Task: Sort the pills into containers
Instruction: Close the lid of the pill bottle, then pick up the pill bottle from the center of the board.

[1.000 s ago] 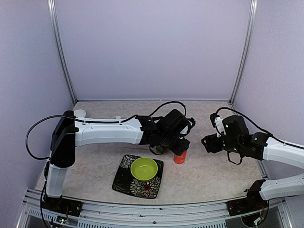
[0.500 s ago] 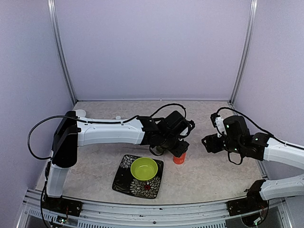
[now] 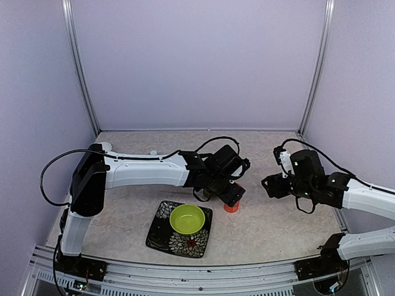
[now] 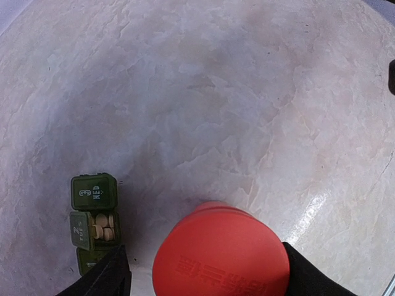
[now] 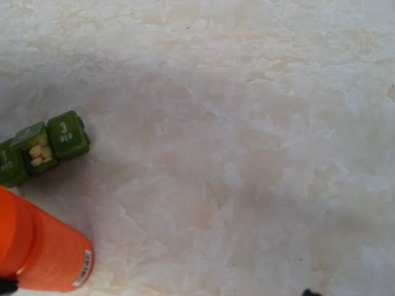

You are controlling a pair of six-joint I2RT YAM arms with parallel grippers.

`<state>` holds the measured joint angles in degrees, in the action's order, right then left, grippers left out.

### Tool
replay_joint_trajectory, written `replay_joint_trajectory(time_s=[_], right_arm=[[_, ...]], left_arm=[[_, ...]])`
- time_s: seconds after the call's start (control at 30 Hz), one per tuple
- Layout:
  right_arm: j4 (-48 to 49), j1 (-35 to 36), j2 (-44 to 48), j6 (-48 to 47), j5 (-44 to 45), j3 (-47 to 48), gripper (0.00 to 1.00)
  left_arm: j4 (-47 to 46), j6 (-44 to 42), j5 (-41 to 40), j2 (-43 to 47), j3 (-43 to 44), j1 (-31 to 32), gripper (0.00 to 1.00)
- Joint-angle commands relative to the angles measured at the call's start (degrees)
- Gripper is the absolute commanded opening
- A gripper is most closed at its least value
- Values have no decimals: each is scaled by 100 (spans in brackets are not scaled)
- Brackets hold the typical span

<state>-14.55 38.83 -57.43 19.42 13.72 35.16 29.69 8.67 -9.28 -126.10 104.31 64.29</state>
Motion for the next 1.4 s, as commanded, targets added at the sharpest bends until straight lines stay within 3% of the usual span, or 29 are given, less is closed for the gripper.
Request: replay_joint_trajectory(time_s=[0.0,0.37,0.6,0.87,1.13,1.37], right_arm=[[162,-60,13,28,-66,-53,71],[182,-60,4,18,-80,-93,73],[199,-60,1,18,-93,-97,75],[439,-60,14,-119,-374,-187,87],[1421,-60,227,-672,-1289,-641,94],[2949,-60,879,-1210,-2257,-1573,100]], left_arm=[[62,-50,78,-100,126,-48,77],[41,-47,376,-289,125,-111,76],[19,-49,450,-337,160,-161,64],[-110,-79,496,-237,105,-204,53],[-304,-340,603,289,10,-224,48],[-213,-652,890,805,-23,-234,48]])
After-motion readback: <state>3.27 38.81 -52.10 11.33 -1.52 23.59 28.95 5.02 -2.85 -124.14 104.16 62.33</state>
